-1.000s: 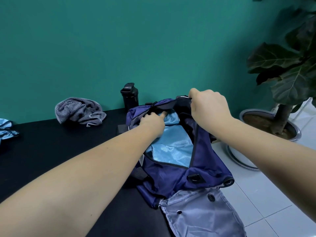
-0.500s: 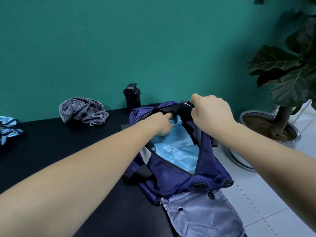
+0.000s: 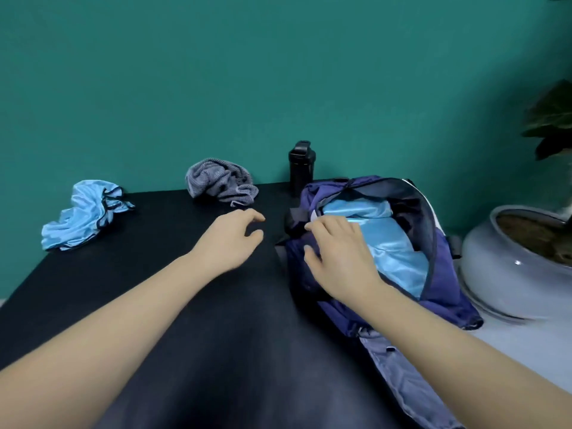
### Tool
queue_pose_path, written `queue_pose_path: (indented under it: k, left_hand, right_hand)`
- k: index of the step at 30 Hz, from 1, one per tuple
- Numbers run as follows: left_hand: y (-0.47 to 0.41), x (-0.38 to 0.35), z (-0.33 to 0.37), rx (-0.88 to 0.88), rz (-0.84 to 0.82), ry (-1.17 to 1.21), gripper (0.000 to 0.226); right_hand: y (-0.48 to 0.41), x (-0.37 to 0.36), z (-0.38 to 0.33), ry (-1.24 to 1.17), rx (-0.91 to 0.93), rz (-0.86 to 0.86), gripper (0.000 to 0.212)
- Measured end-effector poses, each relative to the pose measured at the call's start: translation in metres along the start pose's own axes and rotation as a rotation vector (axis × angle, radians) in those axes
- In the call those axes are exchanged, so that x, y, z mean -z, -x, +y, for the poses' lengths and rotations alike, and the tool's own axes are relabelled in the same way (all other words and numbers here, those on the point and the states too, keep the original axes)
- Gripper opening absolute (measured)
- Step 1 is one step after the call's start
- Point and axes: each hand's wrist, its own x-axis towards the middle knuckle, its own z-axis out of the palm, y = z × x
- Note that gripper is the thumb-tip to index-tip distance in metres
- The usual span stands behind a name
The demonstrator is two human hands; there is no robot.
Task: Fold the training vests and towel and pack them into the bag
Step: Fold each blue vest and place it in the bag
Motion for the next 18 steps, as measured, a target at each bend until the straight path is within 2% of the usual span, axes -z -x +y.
queue_pose_path:
  k: [6,13,18]
  left_hand:
    - [0.027,0.016,-0.112,0.197,-0.031,-0.053,0.043]
    - [0.031,0.032,-0.24,0.395,-0.041,-0.095,0.063]
    - [0.026,0.046,-0.313,0.464,0.047,-0.245,0.06]
  right_hand:
    - [0.002,-0.065,-0.076,-0.093,0.02,-0.092,0.046]
    - [0.006,-0.14,-0.122,-0.114,-0.054,-0.419,0.068]
    - [-0.01,-0.159,-0.125,-0.091,-0.102,-0.429,0.072]
